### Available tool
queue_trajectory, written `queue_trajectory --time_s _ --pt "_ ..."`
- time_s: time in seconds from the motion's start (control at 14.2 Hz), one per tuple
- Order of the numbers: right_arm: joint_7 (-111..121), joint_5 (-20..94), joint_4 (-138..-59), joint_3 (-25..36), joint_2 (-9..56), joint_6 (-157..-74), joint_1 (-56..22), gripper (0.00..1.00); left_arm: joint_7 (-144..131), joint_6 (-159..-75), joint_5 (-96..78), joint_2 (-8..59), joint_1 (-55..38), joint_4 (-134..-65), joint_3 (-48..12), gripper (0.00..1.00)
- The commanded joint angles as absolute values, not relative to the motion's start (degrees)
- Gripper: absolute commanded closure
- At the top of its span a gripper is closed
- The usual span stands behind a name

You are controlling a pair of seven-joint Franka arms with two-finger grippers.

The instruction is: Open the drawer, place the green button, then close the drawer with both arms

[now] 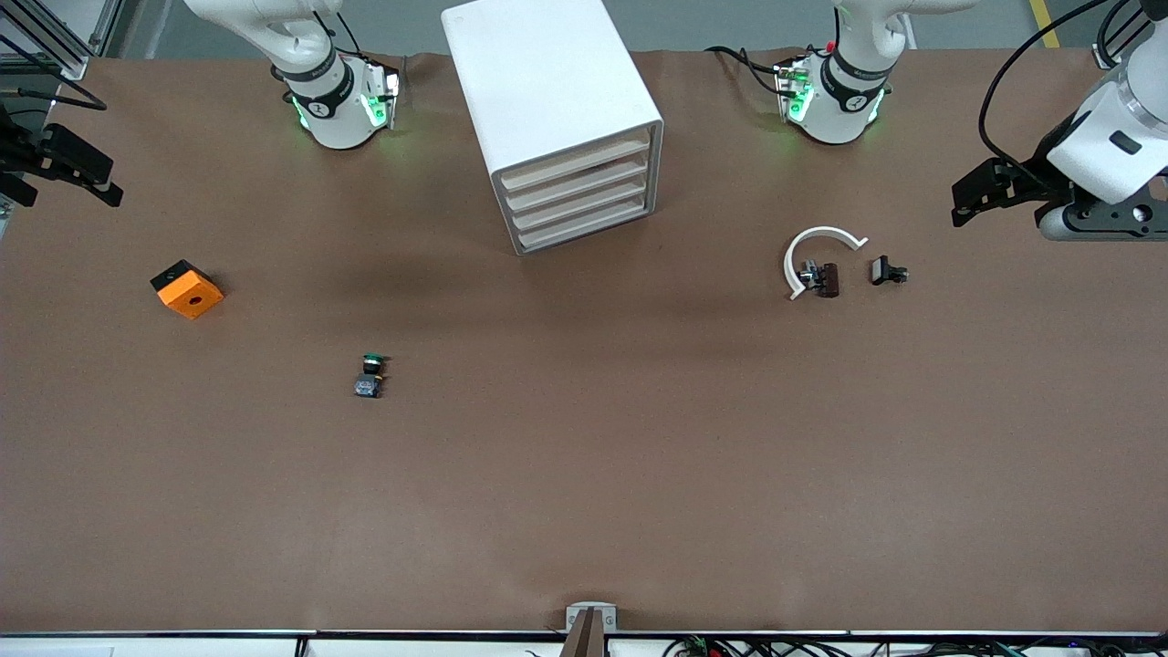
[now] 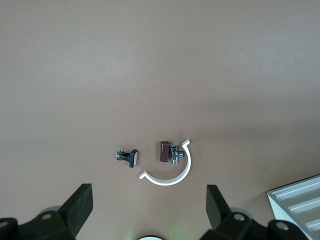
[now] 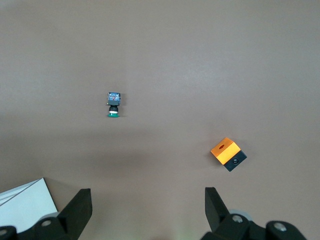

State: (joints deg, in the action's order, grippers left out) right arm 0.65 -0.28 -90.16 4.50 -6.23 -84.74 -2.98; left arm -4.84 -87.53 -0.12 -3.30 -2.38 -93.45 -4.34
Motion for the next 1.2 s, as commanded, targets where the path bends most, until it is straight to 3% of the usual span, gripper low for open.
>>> queue_trajectory --time_s 0.0,0.77,1.13 --pt "0.26 -0.97 -90.79 4.75 -7.03 -84.9 -3.43 0.0 -5.54 -86.75 -1.05 -3.25 -1.76 -92.99 -4.83 0.0" --pt "0.18 -0.97 -91.05 5.01 -7.03 -84.55 -2.9 0.0 -5.45 -84.2 0.0 0.08 -1.93 -94.04 -4.83 0.0" --pt "0.18 -1.05 -91.05 5.1 -7.03 -84.55 -2.99 0.0 -5.54 -85.69 0.0 5.79 -2.2 -94.66 -4.92 0.0"
